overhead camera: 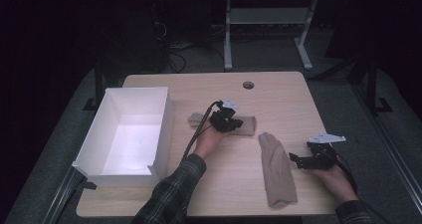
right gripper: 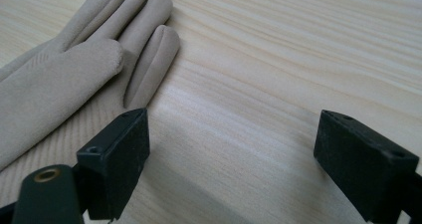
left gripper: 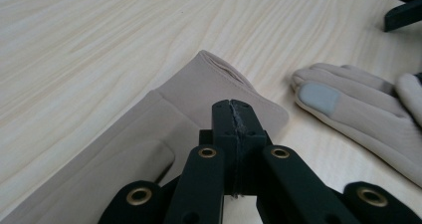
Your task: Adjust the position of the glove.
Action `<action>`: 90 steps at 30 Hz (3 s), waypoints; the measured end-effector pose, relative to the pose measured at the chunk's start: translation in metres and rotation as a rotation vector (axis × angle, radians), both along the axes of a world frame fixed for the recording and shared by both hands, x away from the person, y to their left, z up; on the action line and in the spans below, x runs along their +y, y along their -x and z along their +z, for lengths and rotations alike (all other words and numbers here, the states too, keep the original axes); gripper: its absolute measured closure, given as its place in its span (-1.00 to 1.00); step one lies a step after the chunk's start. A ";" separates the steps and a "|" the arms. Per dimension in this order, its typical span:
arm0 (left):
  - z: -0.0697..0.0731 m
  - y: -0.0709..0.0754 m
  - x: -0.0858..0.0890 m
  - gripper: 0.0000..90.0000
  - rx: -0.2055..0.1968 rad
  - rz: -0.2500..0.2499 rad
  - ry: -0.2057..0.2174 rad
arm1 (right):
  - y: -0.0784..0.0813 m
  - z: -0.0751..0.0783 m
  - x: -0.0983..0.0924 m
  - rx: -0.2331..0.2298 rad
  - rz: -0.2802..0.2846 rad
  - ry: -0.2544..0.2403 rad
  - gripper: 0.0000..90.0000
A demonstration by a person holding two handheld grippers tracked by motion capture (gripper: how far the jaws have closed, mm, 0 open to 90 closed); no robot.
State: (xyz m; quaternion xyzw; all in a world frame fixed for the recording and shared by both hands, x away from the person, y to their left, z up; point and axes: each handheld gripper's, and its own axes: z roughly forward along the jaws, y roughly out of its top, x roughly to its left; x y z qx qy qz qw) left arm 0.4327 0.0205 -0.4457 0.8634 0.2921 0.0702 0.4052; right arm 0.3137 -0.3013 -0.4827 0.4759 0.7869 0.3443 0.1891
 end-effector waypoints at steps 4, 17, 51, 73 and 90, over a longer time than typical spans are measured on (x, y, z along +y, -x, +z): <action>-0.009 -0.002 -0.007 0.99 0.017 -0.012 -0.040 | 0.000 0.000 0.000 0.000 -0.001 -0.001 -0.69; -0.019 0.008 -0.007 0.99 0.070 -0.046 -0.069 | 0.000 0.000 0.000 0.001 0.003 0.000 -0.69; -0.014 0.106 0.060 0.99 0.082 -0.113 -0.113 | 0.000 0.000 0.000 0.002 -0.001 0.000 -0.69; 0.011 0.086 0.074 0.99 0.005 -0.001 -0.092 | 0.001 0.000 0.001 0.000 -0.003 0.001 -0.69; -0.007 0.027 0.058 0.99 0.024 0.083 -0.100 | 0.001 0.000 0.001 -0.001 -0.001 -0.002 -0.69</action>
